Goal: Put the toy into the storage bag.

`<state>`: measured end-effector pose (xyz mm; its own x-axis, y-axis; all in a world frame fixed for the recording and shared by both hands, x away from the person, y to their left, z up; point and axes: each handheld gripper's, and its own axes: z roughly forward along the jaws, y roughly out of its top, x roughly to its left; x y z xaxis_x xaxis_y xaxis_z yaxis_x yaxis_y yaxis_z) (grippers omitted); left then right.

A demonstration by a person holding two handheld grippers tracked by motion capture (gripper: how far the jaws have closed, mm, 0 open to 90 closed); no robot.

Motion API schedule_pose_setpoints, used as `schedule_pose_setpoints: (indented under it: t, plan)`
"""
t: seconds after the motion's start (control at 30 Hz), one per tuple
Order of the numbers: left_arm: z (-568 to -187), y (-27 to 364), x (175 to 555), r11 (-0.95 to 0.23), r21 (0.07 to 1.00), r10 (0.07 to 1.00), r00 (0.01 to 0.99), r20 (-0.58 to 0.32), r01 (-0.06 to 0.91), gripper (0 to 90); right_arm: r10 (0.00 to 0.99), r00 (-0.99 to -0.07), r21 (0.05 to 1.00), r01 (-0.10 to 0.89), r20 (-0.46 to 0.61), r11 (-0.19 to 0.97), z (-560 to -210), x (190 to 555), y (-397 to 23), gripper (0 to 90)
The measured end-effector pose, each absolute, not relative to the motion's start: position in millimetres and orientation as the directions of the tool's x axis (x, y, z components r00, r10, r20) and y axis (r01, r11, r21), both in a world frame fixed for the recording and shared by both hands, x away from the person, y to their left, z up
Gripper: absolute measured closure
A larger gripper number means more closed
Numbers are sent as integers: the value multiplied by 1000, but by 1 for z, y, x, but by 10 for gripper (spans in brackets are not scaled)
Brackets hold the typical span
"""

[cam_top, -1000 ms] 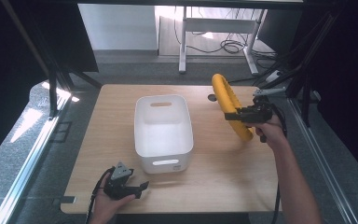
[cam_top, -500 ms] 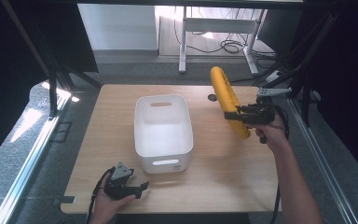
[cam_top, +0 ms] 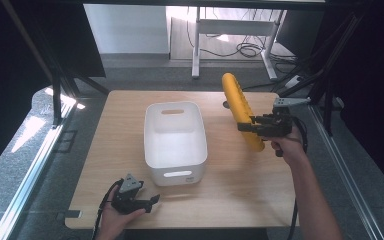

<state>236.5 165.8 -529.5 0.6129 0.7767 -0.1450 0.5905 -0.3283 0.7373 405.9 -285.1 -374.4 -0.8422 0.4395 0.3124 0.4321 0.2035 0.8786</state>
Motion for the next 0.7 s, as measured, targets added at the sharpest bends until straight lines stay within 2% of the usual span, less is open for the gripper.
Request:
schedule_pose_setpoints:
  t: [0.7]
  plan:
    - [-529,166,236,-328,739,777,613,-144,589,198,393,-872,912,378,292,160,-360,386,-271,521]
